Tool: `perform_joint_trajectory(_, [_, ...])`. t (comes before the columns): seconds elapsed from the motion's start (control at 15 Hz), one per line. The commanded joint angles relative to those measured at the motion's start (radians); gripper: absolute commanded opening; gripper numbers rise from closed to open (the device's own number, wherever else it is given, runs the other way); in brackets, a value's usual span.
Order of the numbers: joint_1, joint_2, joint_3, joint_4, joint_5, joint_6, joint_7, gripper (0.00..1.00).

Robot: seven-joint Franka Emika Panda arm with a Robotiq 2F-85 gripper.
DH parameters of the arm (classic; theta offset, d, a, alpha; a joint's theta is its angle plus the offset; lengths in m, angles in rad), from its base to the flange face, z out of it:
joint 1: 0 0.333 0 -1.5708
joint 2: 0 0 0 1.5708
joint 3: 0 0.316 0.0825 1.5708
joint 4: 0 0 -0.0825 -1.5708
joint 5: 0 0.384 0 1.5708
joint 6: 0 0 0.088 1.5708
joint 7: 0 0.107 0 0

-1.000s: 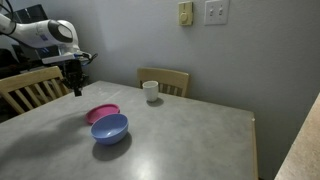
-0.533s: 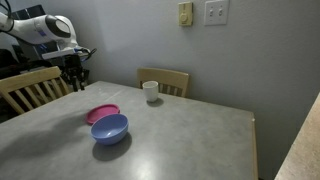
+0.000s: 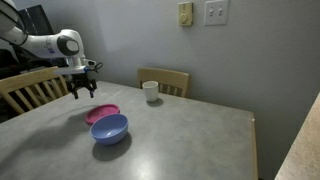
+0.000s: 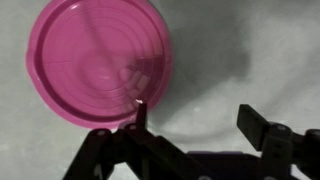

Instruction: Place the pink plate on top of the blue bowl

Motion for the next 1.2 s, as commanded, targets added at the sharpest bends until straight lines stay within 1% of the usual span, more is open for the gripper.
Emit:
perform_joint_trajectory(0.0, [-0.043,-0.01,0.034,-0.105,0.108,0.089,0.033,1.0])
perform_joint_trajectory(0.27, [-0.053,-0.029,0.026,-0.203,0.239,0.133,0.169,1.0])
perform_joint_trajectory(0.4, [-0.051,-0.045,0.016,-0.245,0.275,0.163,0.225,1.0])
perform_joint_trajectory(0.53, [-0.044,-0.056,0.002,-0.273,0.266,0.19,0.253,1.0])
perform_joint_trajectory(0.73, [-0.038,-0.069,-0.011,-0.29,0.217,0.199,0.223,1.0])
perform_joint_trajectory(1.13, [-0.045,-0.088,-0.015,-0.294,0.158,0.202,0.177,1.0])
